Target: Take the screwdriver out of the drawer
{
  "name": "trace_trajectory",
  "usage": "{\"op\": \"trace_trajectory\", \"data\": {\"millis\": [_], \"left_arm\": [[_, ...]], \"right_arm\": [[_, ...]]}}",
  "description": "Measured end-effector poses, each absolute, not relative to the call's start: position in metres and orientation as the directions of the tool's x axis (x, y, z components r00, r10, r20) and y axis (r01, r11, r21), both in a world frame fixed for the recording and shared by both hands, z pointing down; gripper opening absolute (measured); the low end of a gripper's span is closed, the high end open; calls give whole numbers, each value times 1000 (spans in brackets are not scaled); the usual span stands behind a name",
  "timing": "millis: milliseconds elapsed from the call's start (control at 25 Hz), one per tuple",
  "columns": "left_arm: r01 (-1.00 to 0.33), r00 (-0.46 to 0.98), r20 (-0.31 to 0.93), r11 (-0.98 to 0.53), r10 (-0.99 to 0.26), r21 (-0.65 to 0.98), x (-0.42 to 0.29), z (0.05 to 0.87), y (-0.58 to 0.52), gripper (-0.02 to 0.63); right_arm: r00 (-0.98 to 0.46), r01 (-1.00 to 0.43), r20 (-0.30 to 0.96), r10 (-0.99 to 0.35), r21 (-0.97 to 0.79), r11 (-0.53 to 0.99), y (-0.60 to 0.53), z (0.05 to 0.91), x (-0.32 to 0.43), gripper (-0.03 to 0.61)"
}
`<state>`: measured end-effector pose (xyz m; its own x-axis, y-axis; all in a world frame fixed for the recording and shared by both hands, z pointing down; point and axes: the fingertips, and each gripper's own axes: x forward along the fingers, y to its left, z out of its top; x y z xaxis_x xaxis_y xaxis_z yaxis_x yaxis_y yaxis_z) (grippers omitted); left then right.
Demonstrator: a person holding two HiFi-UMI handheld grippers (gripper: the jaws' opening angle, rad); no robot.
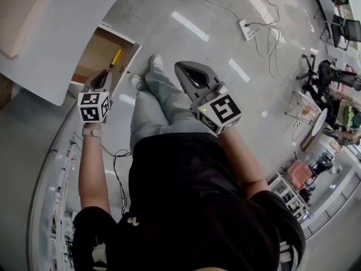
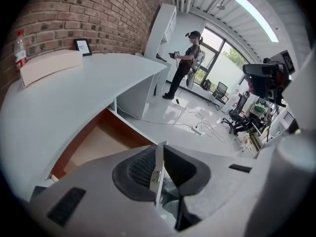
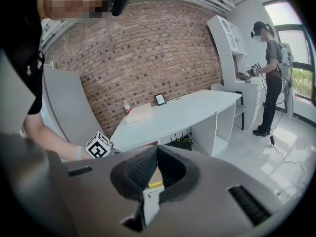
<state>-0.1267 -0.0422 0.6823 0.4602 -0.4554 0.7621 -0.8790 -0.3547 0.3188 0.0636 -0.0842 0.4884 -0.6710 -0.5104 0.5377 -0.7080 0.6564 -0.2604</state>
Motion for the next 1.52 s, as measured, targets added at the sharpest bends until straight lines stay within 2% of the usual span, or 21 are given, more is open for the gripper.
{"op": "trace_trajectory", "data": {"millis": [480, 680, 1160, 1520], "left_arm": [[-855, 449, 856, -403, -257, 328, -112, 817, -59, 106], [-860, 424, 878, -402, -221, 314, -112, 859, -71, 109], [-821, 358, 929, -505, -92, 266, -103, 951, -70, 109], [-841, 298, 954, -482, -36, 245, -106, 994, -67, 107]], "right_arm": [[-645, -739, 592, -483, -321, 593, -87, 544, 81, 9], [-626, -756, 631, -458, -345, 557, -81, 570, 95, 9], [-626, -767, 660, -416, -424, 481, -74, 614, 113, 9], [-606, -787, 680, -412, -439, 434, -67, 628, 124, 9]]}}
